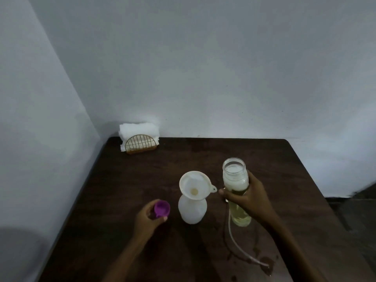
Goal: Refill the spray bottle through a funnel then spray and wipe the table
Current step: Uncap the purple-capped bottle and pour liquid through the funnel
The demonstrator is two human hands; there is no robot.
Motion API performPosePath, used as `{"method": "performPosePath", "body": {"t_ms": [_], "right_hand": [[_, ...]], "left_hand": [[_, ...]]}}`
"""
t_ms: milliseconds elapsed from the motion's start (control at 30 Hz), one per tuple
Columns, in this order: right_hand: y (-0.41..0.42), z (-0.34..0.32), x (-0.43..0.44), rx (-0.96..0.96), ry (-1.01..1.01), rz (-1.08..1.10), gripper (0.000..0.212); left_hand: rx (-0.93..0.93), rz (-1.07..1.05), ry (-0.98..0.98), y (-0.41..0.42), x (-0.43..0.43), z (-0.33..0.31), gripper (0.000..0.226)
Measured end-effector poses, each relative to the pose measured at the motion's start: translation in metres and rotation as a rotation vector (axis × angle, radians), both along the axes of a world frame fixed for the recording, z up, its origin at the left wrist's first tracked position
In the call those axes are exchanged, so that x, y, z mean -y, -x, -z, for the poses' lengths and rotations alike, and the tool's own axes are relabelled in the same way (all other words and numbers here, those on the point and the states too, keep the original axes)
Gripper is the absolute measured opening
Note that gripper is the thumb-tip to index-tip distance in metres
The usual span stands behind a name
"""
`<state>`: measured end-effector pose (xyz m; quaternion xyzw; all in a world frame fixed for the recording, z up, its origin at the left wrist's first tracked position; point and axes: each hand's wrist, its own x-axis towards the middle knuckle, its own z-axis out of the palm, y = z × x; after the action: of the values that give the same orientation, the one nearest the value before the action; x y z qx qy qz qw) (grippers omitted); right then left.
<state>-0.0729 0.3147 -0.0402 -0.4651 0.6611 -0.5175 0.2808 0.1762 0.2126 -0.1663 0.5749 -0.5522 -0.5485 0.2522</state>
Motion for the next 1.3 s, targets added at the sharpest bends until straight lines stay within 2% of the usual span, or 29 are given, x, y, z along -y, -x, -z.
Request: {"method": "performPosePath", "body": {"t_ms": [67,200,333,400,500,600,733,833,1033,1167,1300], "right_hand": [[0.001,0.003,0.002,-0.035,-0.011,0.007,0.048],[0.002,0.003,0.004,-0.081,-0.029,0.008,0.049],[0.005,0.006,0.007,-0.137,-0.048,0.006,0.049],[0.006,0.007,0.008,-0.159,-0.059,-0.009,0.048],[0.012,0.008,0.009,-0.175,-0.096,-0.051,0.048],[0.018,0.008,0.013,-0.247,-0.15,-0.103,0.051],[0.025,0.008,0.021,-0.322,-0.216,-0.166,0.049],[0.028,0.007,0.028,-0.368,-0.256,-0.201,0.047],[0.03,0.004,0.036,-0.414,-0.304,-0.265,0.043],[0.033,0.007,0.039,-0.452,-0.336,-0.28,0.046],[0.034,0.01,0.042,-0.509,-0.388,-0.302,0.049]], "left_hand": [[0.09,0.049,0.034,0.001,-0.005,0.019,0.059],[0.443,0.19,0.211,0.0,-0.015,0.043,0.063],[0.498,0.164,0.298,0.0,-0.017,0.042,0.074],[0.484,0.17,0.217,0.002,-0.014,0.033,0.096],[0.291,0.199,0.169,0.012,-0.008,0.004,0.122],[0.136,0.314,0.327,0.024,-0.006,-0.038,0.118],[0.115,0.417,0.518,0.04,-0.003,-0.073,0.117],[0.147,0.503,0.468,0.05,0.005,-0.084,0.114],[0.151,0.526,0.405,0.055,0.017,-0.08,0.117],[0.151,0.533,0.405,0.057,0.019,-0.081,0.106],[0.159,0.546,0.415,0.057,0.02,-0.082,0.107]]}}
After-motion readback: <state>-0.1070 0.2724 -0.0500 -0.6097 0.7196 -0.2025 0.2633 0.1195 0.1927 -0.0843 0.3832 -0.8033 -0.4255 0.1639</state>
